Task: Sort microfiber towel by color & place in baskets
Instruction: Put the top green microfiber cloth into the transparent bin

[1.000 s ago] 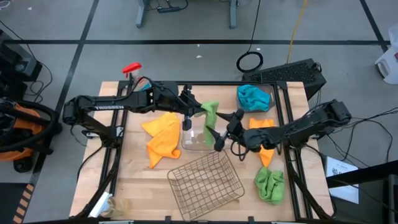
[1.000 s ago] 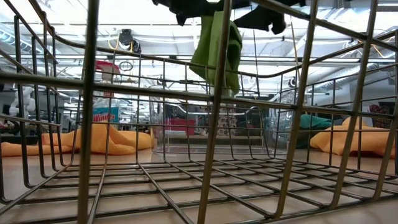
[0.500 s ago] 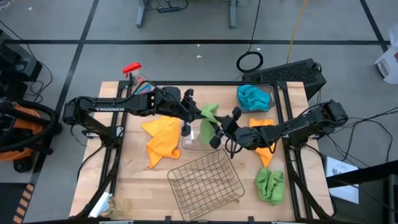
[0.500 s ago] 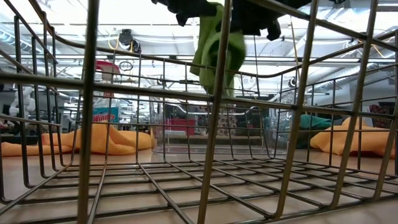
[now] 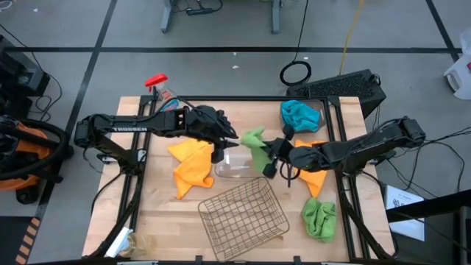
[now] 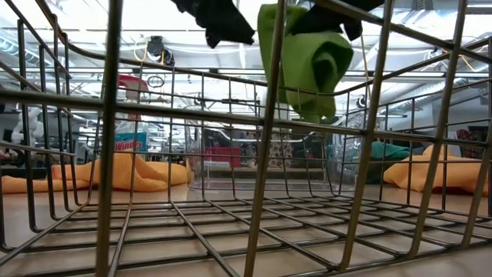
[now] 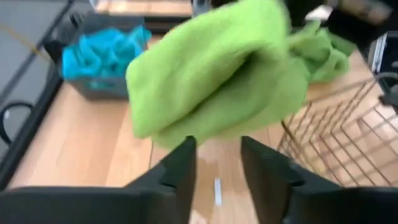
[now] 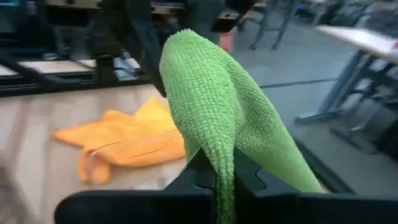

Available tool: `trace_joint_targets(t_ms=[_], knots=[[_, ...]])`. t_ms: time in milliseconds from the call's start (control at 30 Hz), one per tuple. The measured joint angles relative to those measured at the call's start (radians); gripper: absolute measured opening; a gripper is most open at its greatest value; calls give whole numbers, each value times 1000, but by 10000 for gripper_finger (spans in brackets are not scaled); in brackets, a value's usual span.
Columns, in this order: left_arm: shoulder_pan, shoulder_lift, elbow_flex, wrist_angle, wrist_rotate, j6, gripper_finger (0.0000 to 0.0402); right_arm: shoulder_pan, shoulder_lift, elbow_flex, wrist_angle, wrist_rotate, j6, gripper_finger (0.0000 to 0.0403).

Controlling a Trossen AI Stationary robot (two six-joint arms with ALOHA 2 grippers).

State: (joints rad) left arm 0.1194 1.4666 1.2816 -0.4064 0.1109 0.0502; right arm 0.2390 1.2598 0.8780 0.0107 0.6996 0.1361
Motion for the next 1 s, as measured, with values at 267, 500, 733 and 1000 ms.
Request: trace_joint_targets(t_ms=[267, 500, 733, 1000], knots=[[-36, 0, 0, -132, -13, -141, 235, -60, 31, 0, -92, -129, 65, 1], [-150, 0, 0, -169, -105, -188, 240, -140, 73, 0, -95, -286, 92, 1], [-283, -2, -24, -168, -205, -230, 240, -233, 117, 0, -95, -474, 131, 0], [-379, -2, -108, -142, -307, -313, 240, -299, 177, 0, -110, -568, 297, 0]])
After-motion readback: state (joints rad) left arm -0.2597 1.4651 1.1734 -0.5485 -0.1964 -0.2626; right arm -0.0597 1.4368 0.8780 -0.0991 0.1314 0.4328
